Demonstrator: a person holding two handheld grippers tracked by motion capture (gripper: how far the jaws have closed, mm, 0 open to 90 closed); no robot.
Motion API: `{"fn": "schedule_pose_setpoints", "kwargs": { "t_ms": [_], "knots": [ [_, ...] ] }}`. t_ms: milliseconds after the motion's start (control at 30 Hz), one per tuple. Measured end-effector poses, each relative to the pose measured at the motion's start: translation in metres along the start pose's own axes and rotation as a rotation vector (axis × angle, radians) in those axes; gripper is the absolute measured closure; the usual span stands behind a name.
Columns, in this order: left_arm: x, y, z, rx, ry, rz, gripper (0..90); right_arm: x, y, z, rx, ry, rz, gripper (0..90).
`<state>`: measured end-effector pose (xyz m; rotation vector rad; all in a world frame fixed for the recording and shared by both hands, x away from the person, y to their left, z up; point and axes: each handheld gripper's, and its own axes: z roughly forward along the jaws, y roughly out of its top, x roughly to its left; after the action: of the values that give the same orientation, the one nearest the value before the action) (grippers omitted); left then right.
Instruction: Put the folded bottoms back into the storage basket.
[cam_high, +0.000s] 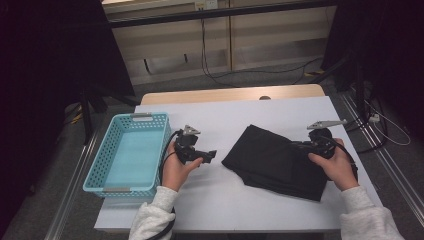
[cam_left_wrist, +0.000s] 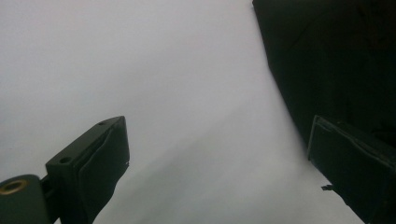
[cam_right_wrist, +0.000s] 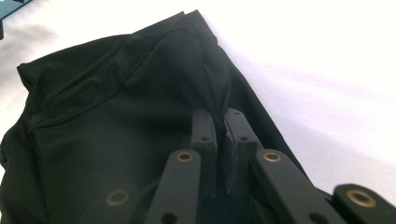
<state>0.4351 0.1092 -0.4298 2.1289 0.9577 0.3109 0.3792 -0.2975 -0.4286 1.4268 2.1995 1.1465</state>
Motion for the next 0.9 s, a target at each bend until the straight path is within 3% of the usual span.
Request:
{"fn": "schedule_pose_setpoints", "kwargs": {
  "t_ms": [167, 200, 267, 600, 700, 733, 900],
  "knots": [
    [-0.001, -0.001, 0.003, 0.007, -0.005, 0.001, 5.5, -0.001, -0.002, 0.002, 0.010, -0.007, -0.002, 84.3],
    [-0.001, -0.001, 0.003, 0.002, 0.015, 0.003, 5.4, -0.001, -0.002, 0.003, 0.017, -0.005, 0.002, 84.3],
    [0.000, -0.001, 0.003, 0.006, -0.001, 0.004, 5.4, -0.002, -0.003, 0.003, 0.022, -0.007, 0.002, 84.3],
    [0.001, -0.001, 0.002, 0.003, 0.000, 0.007, 5.4, -0.006, -0.005, -0.007, 0.010, -0.013, 0.018, 84.3],
    [0.001, 0.000, 0.002, 0.003, 0.003, 0.007, 5.4, -0.009, -0.008, -0.005, 0.021, -0.015, 0.022, 84.3],
    [-0.001, 0.000, 0.002, -0.006, 0.023, 0.002, 5.4, -0.009, -0.008, -0.005, 0.025, -0.015, 0.026, 84.4],
    [0.000, -0.001, 0.002, 0.004, -0.003, 0.004, 5.4, -0.009, -0.006, -0.011, 0.006, -0.011, 0.021, 84.5]
  ]
}}
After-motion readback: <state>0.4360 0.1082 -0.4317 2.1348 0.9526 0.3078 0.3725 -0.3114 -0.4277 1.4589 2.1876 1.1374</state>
